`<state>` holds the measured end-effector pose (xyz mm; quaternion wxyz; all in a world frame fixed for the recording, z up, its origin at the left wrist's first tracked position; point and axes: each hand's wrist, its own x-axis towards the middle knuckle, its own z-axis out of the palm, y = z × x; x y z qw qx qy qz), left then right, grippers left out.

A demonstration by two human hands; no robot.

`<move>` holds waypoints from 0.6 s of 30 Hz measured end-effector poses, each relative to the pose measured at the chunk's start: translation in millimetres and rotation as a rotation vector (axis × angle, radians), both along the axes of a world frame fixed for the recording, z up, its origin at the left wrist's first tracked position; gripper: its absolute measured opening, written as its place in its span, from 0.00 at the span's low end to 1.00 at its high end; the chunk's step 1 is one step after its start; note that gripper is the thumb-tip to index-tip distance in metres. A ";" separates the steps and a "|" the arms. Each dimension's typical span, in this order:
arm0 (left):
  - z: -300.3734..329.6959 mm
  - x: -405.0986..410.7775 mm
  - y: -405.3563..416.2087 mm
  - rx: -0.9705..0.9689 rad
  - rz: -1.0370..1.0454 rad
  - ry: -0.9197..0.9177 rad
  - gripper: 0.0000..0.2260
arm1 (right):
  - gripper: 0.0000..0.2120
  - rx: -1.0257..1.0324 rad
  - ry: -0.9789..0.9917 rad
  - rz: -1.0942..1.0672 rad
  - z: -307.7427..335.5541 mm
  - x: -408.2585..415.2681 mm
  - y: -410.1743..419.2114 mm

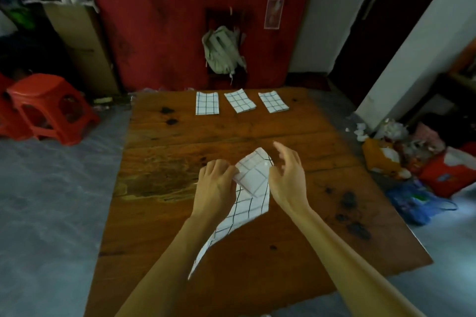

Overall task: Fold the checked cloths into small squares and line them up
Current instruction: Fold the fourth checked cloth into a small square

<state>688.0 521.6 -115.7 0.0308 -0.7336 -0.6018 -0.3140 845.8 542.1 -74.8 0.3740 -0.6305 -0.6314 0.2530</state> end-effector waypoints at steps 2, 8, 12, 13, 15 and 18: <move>12.2 -2.1 8.6 -0.032 -0.032 0.061 0.09 | 0.31 0.141 -0.174 0.203 13.7 -1.7 -2.3; 38.3 -2.2 25.9 -0.068 -0.031 0.080 0.08 | 0.35 0.085 -0.657 0.473 39.5 -4.0 5.4; 55.3 -3.6 26.2 -0.075 -0.035 0.088 0.09 | 0.22 0.214 -0.771 0.403 38.2 -6.2 26.3; 57.0 -4.6 27.1 -0.084 -0.036 0.082 0.10 | 0.20 0.238 -0.777 0.409 38.5 -6.3 32.4; 59.7 -4.8 30.3 -0.098 -0.041 0.079 0.10 | 0.23 0.260 -0.752 0.441 40.2 -6.9 43.4; 63.6 -0.1 38.9 -0.110 -0.042 0.054 0.12 | 0.24 0.335 -0.764 0.527 44.3 -8.1 57.6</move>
